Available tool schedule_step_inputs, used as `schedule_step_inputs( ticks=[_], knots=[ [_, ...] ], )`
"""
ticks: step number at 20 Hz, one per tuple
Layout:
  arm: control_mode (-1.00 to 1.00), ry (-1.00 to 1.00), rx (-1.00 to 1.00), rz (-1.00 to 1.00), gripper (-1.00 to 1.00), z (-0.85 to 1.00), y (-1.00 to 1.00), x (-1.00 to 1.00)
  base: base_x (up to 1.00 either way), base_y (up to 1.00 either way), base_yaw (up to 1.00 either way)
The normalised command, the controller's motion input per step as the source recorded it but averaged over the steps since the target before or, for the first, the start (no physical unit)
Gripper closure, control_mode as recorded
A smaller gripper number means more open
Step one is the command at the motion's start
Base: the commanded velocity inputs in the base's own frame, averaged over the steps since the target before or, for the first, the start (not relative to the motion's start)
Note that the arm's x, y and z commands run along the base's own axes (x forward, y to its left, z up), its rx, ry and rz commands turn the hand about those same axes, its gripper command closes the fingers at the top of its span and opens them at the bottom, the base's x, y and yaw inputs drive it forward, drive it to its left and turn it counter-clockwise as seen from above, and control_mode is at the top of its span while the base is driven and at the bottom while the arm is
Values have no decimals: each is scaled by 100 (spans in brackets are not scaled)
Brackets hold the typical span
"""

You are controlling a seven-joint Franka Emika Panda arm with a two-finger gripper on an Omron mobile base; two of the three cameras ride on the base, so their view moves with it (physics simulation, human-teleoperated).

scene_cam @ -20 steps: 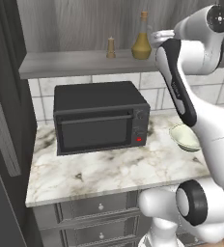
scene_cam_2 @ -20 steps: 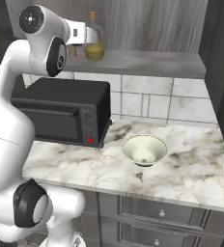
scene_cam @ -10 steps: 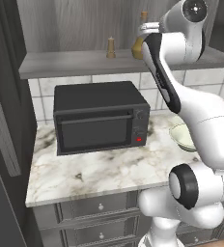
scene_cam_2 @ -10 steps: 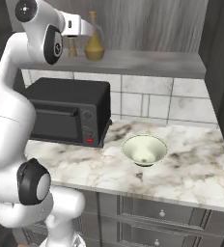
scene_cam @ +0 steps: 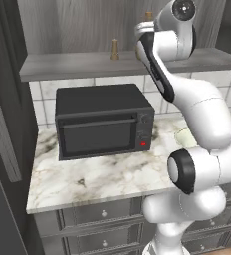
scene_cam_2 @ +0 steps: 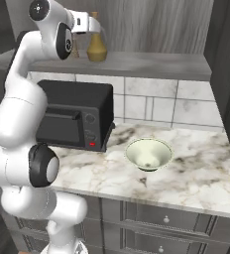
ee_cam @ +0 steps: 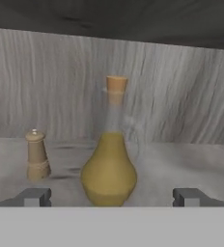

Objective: Retrieve the bottle and the shaker from the cabinet and place them next to the mixing bowl on the counter. Then add garlic from the fridge to the mixing bowl.

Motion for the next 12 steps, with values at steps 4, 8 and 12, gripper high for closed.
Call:
schedule_step_inputs(
  ticks=[4, 8, 12],
  knots=[
    [-100, 0, 0, 0, -100, 0, 0, 62, 0, 0, 0],
    [-100, -3, 0, 0, -100, 8, -2, 56, 0, 0, 0],
    [-100, -8, 0, 0, -100, 29, -13, 36, 0, 0, 0]
  ],
)
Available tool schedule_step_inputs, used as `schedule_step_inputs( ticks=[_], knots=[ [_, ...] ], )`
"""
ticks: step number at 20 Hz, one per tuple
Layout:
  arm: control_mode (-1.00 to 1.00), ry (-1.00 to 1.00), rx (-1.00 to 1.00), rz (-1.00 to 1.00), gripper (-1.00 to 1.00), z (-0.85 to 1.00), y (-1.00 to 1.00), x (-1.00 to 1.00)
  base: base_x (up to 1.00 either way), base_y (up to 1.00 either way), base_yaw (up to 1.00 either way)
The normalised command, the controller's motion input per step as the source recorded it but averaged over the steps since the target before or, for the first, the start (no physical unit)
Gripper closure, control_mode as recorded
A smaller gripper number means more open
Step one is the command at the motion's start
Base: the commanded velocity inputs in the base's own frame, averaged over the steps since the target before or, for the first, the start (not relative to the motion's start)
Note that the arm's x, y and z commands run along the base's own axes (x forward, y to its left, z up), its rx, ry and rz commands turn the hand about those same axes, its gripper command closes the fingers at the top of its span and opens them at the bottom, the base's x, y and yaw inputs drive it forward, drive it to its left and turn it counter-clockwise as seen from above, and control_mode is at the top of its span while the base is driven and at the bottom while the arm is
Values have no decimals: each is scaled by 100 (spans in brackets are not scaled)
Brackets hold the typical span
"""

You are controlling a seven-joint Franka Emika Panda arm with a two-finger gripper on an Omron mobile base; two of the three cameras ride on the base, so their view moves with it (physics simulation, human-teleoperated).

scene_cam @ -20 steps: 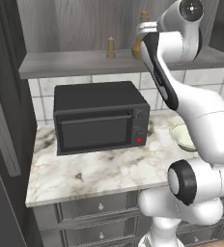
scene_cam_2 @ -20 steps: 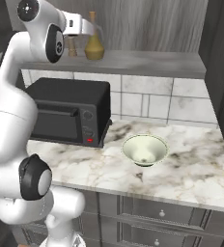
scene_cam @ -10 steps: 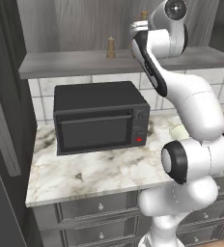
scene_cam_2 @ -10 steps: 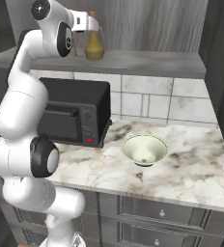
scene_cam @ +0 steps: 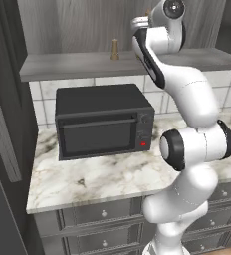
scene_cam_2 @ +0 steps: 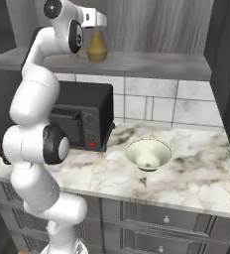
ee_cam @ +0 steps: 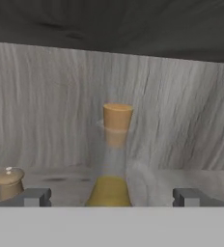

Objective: Retrieve the bottle and the shaker from the cabinet and place them next to the mixing bowl on the counter. Then add garlic from the fridge to the mixing bowl.

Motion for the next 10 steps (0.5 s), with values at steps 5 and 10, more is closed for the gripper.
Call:
schedule_step_inputs(
  ticks=[5, 10],
  knots=[
    [-100, 0, 0, 0, -100, 3, -4, 43, 0, 0, 0],
    [-100, 2, 0, 0, -100, 0, -1, 56, 0, 0, 0]
  ],
)
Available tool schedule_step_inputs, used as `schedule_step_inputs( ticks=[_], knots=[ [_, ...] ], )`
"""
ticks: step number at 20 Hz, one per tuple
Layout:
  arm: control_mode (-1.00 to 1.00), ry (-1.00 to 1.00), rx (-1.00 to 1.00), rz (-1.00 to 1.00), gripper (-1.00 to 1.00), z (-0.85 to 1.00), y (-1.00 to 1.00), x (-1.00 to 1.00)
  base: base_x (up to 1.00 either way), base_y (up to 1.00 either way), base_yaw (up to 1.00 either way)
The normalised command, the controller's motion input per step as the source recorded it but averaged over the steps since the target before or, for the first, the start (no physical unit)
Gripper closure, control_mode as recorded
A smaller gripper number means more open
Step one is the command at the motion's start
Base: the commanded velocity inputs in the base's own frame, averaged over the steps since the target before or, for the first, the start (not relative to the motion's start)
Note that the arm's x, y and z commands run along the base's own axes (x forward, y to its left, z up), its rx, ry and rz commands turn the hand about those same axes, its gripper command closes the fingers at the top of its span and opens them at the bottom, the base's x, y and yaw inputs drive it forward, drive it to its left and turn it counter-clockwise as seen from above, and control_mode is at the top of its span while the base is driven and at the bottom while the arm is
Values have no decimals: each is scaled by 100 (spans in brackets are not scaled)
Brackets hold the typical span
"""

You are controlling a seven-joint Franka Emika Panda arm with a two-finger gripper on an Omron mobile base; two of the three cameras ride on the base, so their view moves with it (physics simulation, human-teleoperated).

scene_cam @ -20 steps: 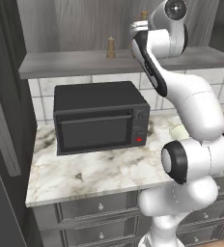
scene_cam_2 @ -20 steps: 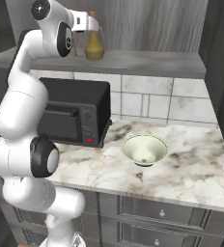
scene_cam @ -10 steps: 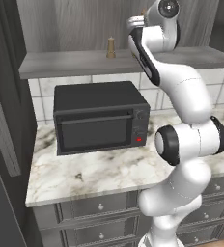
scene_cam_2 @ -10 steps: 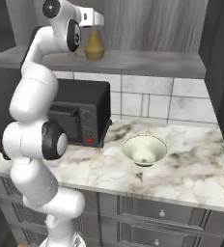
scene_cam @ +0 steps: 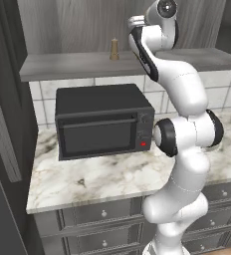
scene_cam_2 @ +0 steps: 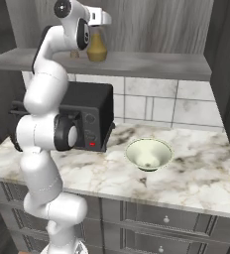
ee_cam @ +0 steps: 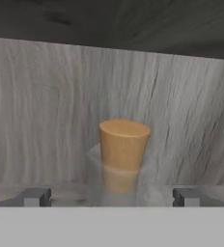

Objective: Retrieve the bottle and the shaker from the cabinet and place them next to the mixing bowl on the counter. Then add garlic from the fridge to the mixing bowl.

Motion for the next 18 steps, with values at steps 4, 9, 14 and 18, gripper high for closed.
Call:
schedule_step_inputs(
  ticks=[4, 9, 14, 18],
  knots=[
    [-100, 1, 0, 0, -100, 0, -3, 60, 0, 0, 0],
    [-100, 1, 0, 0, -100, 1, -4, 58, 0, 0, 0],
    [-100, 1, 0, 0, 100, 7, 0, 45, 0, 0, 0],
    [-100, 0, 1, 0, 100, 16, -5, 8, 0, 0, 0]
  ],
)
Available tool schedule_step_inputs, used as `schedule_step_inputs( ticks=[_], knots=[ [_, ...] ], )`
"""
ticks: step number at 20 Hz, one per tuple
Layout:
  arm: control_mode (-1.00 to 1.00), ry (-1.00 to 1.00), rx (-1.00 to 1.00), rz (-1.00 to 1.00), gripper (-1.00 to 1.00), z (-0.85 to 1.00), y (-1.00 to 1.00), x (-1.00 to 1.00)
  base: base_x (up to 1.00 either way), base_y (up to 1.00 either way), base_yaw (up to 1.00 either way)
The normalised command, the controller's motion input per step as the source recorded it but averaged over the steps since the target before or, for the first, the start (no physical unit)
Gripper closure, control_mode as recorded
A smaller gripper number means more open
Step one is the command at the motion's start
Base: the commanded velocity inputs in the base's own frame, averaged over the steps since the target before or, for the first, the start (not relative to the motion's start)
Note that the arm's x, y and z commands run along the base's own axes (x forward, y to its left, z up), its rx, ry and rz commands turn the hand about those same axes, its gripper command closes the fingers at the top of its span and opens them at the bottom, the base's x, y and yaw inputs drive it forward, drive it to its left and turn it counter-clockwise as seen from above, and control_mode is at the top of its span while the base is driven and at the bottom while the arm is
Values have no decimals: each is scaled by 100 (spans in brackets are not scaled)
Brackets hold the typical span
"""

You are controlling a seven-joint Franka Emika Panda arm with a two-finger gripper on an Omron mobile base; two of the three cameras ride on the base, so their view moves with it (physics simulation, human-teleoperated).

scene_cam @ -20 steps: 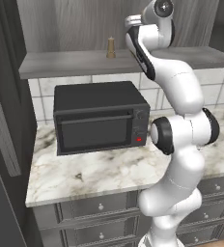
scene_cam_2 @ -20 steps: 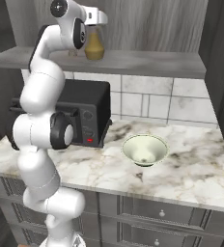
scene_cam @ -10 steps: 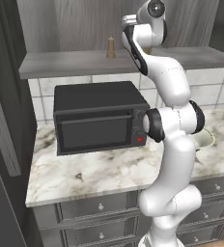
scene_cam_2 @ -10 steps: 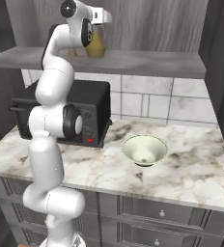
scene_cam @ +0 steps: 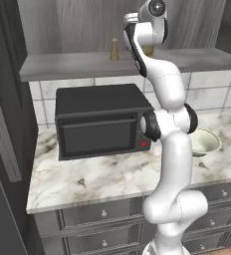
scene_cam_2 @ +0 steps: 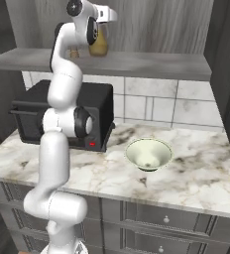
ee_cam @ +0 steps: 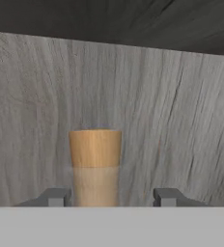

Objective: Retrieve the bottle and the shaker from the cabinet and place them next to the mixing bowl on the counter. Then add garlic from the fridge to the mixing bowl.

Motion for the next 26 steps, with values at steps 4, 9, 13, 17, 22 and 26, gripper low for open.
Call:
schedule_step_inputs(
  ticks=[4, 9, 13, 17, 22, 26],
  knots=[
    [-100, 4, 11, -11, 100, 14, -37, -64, 0, 0, 0],
    [-100, 9, 3, -34, 100, -74, -83, -100, 0, 0, 0],
    [-100, 1, 1, -31, 100, -62, -72, -100, 0, 0, 0],
    [-100, 0, 7, -31, 100, -2, -42, -100, 0, 0, 0],
    [-100, 0, 9, -39, 100, 10, 6, -100, 0, 0, 0],
    [-100, 1, 16, -28, 100, 72, 9, -100, 0, 0, 0]
  ],
)
